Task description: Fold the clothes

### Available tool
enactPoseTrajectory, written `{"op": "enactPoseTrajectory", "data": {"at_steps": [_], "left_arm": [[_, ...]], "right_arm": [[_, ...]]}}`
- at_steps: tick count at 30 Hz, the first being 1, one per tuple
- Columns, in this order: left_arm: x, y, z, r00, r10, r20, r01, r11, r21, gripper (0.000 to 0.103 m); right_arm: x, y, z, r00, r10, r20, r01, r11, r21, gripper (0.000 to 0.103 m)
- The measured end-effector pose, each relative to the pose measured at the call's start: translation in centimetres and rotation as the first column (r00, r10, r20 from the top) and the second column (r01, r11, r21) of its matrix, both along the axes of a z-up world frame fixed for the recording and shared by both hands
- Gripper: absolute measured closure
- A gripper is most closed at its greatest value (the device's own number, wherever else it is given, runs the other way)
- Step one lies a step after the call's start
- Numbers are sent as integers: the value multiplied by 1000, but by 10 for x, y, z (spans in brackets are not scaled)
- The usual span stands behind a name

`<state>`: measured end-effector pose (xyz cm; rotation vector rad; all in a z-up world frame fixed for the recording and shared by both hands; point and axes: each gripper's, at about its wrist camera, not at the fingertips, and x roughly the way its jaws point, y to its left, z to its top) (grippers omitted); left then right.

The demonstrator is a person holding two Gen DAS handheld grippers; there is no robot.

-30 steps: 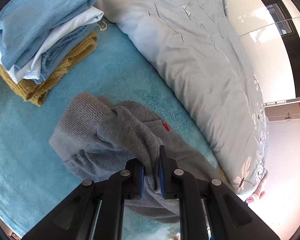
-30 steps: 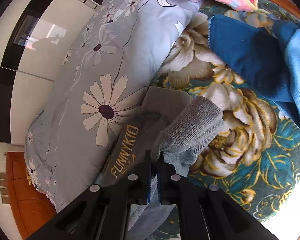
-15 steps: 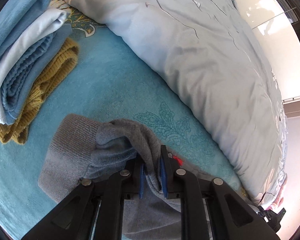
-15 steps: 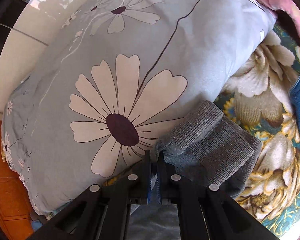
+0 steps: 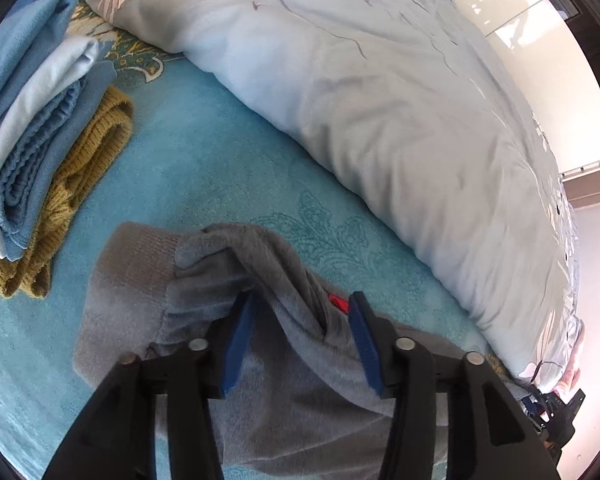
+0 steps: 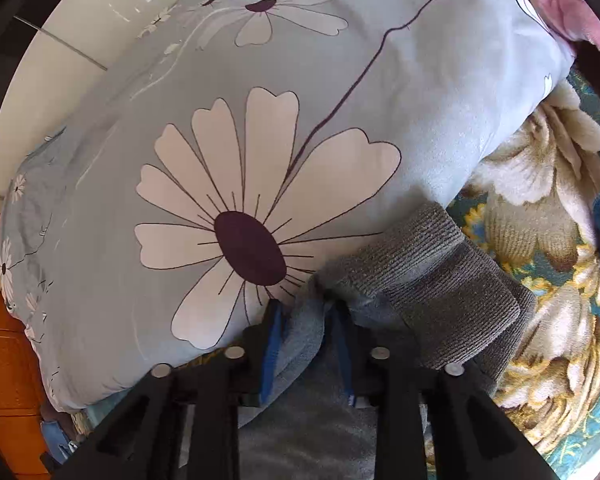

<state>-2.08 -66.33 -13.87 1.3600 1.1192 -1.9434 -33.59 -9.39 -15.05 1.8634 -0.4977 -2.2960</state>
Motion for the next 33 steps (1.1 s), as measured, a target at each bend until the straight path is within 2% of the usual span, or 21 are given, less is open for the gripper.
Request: {"op": "enactPoseTrajectory", "data": {"at_steps": [1,5,6,8,10,13,17,22,27,31,32,33], "left_arm": [[4,4,6,1000,-8,-18,8,1000,-9,40],[25,22,27,997,-27,-70,24,999,-40,33],[30,27,31,997,-25,-76,21,998,-57,26],[42,34,37,996,-18,-87,11,996,-86,21],[59,38,36,996,-12,-84,5,996,-91,20],[81,44,19,999,26,-38,-29,996,-84,19],[110,43,-11,990,140,7,-139,990,-32,19],[130,41,-44,969,248,16,-248,965,79,19],[132,39,-61,953,303,-17,-298,946,127,19],[131,33,-73,940,338,-39,-329,933,143,19],[132,32,-74,933,356,-50,-344,926,157,20],[133,30,-75,925,375,-62,-360,917,168,20]], "right_arm": [[4,0,5,1000,11,-18,-11,1000,-6,42],[26,-1,27,993,73,-95,-75,997,-19,36],[33,3,34,990,72,-118,-77,996,-39,32],[52,16,45,985,44,-166,-59,995,-86,24],[69,29,47,983,-19,-183,-3,993,-122,15],[88,51,38,980,-101,-173,73,985,-158,9],[92,73,-5,985,-155,-72,141,976,-167,9],[97,77,-35,975,-221,-23,209,949,-237,9],[92,75,-46,962,-272,9,263,922,-283,9],[86,71,-46,962,-274,-9,259,920,-294,11],[85,70,-47,962,-272,-14,256,920,-297,14],[84,70,-47,962,-274,-13,257,919,-297,23]]}}
